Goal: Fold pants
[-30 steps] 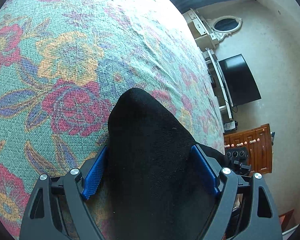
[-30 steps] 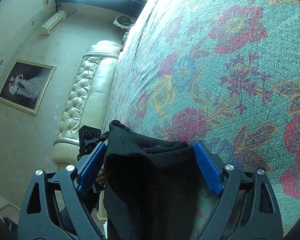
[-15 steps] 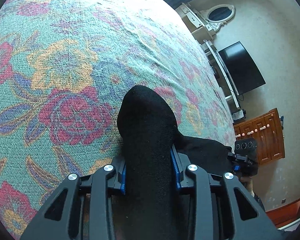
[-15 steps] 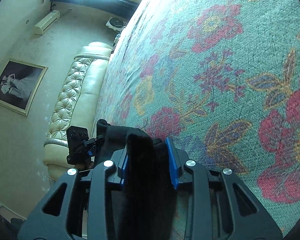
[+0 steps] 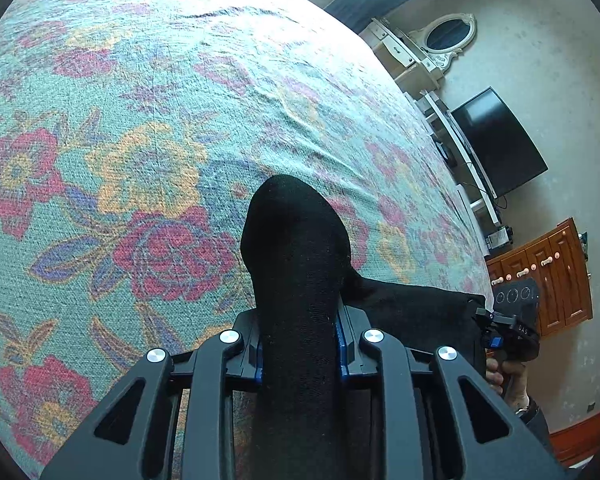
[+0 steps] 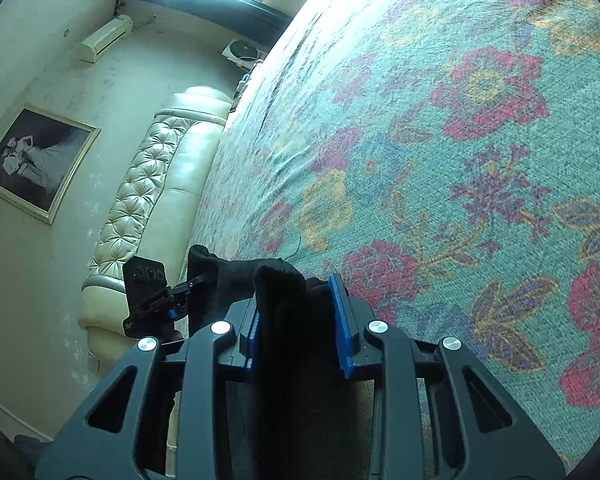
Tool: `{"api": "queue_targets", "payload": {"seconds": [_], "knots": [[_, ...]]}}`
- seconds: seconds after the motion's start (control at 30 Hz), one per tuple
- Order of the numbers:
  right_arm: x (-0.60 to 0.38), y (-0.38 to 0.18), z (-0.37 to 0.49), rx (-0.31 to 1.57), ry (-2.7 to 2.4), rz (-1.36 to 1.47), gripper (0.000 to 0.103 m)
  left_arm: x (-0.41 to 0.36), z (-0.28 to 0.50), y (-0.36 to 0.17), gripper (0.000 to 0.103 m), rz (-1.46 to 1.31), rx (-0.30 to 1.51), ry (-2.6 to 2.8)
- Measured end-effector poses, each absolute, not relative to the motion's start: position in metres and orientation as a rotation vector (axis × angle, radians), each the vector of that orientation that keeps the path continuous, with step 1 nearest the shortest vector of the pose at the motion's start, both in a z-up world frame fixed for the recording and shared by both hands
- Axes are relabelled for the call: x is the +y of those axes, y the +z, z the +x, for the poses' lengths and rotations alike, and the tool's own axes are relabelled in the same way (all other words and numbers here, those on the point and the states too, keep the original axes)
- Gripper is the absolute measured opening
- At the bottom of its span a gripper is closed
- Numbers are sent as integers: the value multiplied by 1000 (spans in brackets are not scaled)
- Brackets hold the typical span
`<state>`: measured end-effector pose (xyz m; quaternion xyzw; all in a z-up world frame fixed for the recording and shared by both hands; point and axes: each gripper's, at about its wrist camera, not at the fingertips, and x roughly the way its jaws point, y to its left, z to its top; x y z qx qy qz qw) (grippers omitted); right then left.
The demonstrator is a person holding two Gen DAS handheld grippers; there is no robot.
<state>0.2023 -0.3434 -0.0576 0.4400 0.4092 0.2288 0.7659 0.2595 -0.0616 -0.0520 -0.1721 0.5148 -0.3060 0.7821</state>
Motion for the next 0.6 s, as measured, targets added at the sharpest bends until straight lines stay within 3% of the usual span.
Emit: {"api": "queue_targets", "payload": {"seconds": [0.6], "knots": [[-264,-69,367,941,576,963,29,38,361,-51,25,-439,1065,-524]]}}
